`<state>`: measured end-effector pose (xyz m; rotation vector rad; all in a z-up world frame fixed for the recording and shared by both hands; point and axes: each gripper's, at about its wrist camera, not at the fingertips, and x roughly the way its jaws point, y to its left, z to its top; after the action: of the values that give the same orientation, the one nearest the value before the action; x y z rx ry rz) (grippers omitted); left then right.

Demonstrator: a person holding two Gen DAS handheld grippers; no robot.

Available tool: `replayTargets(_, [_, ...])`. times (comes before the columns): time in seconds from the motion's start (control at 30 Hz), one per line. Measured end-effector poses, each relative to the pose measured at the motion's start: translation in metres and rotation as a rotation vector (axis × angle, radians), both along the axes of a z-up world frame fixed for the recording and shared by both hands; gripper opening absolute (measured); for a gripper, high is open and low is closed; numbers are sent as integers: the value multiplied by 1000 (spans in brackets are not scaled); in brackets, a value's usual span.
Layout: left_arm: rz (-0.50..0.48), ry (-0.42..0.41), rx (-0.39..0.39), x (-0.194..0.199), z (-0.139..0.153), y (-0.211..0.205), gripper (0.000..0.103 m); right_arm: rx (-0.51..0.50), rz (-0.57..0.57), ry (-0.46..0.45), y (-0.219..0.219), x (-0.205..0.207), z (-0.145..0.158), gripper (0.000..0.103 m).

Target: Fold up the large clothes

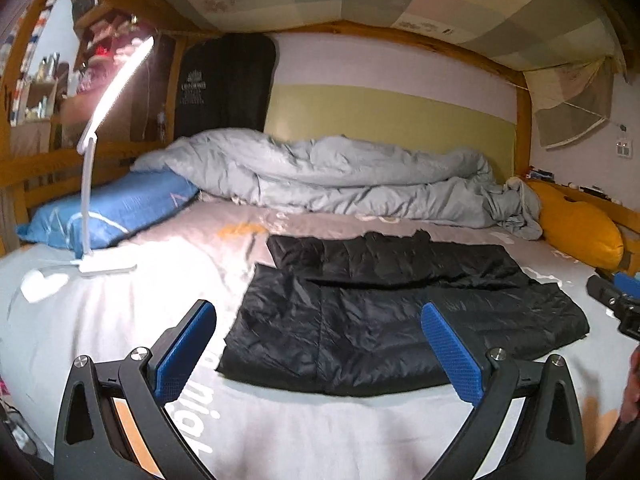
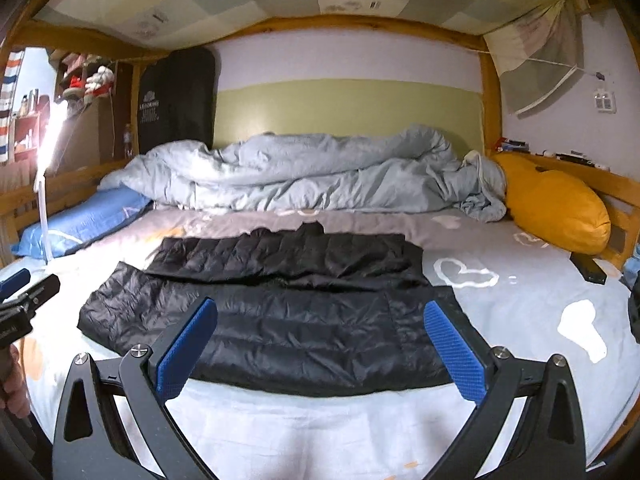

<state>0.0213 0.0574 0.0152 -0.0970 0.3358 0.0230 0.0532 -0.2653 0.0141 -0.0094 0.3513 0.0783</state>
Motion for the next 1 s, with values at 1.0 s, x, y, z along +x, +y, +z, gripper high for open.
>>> replayTargets(1.0, [-53,183,17,30,-43,-20,103,47,6,182,-6,29,-46,97])
